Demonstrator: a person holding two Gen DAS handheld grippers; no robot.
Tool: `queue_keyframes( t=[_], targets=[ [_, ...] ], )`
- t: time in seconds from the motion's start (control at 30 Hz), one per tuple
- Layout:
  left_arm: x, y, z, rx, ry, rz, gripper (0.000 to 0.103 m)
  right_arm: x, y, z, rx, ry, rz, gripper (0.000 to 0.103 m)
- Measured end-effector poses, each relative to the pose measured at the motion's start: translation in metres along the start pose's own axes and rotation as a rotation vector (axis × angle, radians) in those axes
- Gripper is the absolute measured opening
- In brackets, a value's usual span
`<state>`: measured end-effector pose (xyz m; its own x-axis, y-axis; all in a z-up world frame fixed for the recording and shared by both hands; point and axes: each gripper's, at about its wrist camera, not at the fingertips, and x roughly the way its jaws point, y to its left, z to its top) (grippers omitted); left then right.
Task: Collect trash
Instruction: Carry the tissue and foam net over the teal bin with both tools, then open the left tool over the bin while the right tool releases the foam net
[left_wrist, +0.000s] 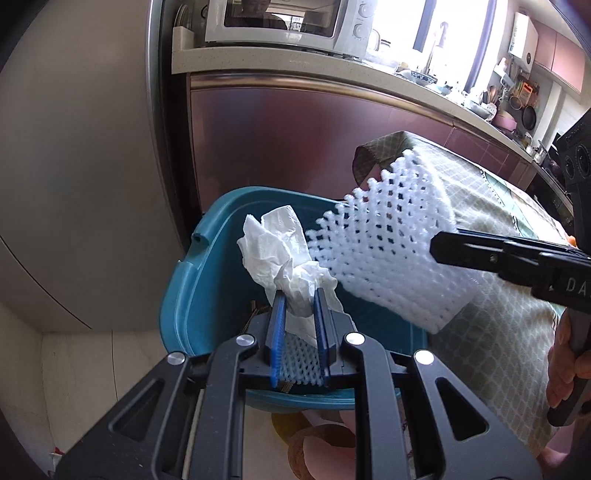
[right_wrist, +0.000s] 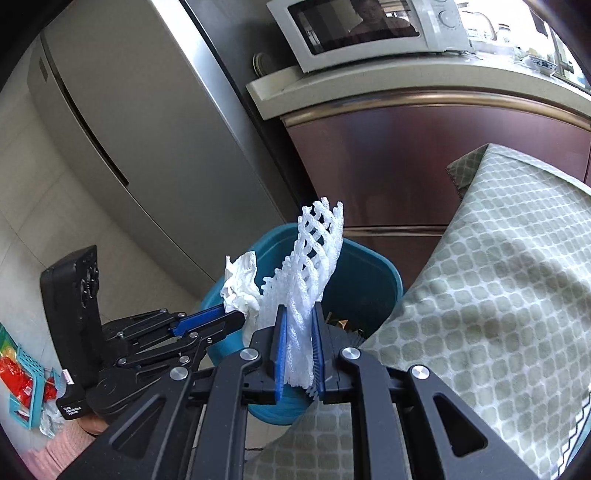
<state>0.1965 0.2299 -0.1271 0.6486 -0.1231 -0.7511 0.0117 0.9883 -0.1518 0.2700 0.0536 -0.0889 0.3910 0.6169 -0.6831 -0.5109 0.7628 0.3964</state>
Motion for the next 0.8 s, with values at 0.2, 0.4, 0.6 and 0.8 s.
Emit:
queue_keyframes(
  t=[0.2, 0.4, 0.6, 0.8],
  targets=[
    [0.015, 0.001, 0.001, -0.012, 0.027, 0.005, 0.019, 0.019, 0.003, 0.01, 0.012, 0.045, -0.014, 0.016],
    [0.03, 0.001, 0.003, -0.024, 0.052, 0.014, 0.019, 0.031, 0.001, 0.013, 0.026, 0.069, -0.02, 0.028],
    [0.041, -0.003, 0.002, -0.02, 0.065, 0.03, 0.021, 0.022, -0.007, 0.005, 0.041, 0.046, 0.0, 0.028],
    [0.044, -0.002, 0.001, -0.022, 0.071, 0.035, 0.026, 0.009, -0.007, -0.004, 0.028, 0.032, 0.016, 0.029]
  ],
)
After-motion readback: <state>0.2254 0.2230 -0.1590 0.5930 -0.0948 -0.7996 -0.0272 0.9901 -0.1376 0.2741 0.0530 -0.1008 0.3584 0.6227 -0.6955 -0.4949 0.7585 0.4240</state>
